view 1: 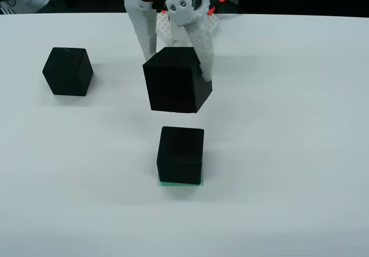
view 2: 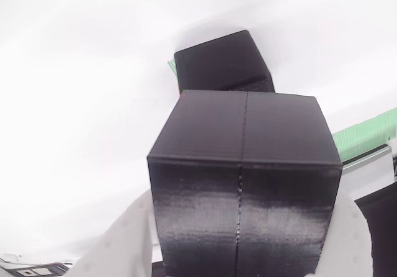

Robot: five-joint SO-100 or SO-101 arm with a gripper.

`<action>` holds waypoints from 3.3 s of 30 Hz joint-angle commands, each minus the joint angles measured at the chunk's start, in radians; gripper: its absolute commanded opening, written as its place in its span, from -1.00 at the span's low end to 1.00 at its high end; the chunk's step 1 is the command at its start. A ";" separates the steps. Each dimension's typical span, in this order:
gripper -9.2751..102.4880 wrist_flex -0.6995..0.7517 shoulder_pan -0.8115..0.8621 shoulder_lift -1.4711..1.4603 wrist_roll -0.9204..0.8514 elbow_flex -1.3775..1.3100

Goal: Stack 3 Blocks on the chosen place.

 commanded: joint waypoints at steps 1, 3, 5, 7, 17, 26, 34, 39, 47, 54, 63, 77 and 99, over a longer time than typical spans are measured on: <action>-0.40 0.003 0.025 -0.021 -0.051 -0.063; -0.40 0.003 0.038 -0.040 -0.078 -0.074; -0.40 -0.005 0.044 -0.066 -0.089 -0.083; -0.40 -0.009 0.051 -0.084 -0.115 -0.091; -0.39 -0.091 0.017 -0.242 -0.144 -0.155; -0.39 -0.106 -0.020 -0.307 -0.144 -0.195; -0.40 -0.126 -0.015 -0.328 -0.144 -0.202; -0.40 -0.137 -0.011 -0.336 -0.144 -0.202; -0.39 -0.156 -0.009 -0.344 -0.143 -0.181; -0.39 -0.169 -0.009 -0.344 -0.133 -0.160; -0.39 -0.152 -0.020 -0.342 -0.130 -0.120; -0.28 -0.175 -0.018 -0.347 -0.127 -0.071; -0.07 -0.138 -0.006 -0.348 -0.127 -0.149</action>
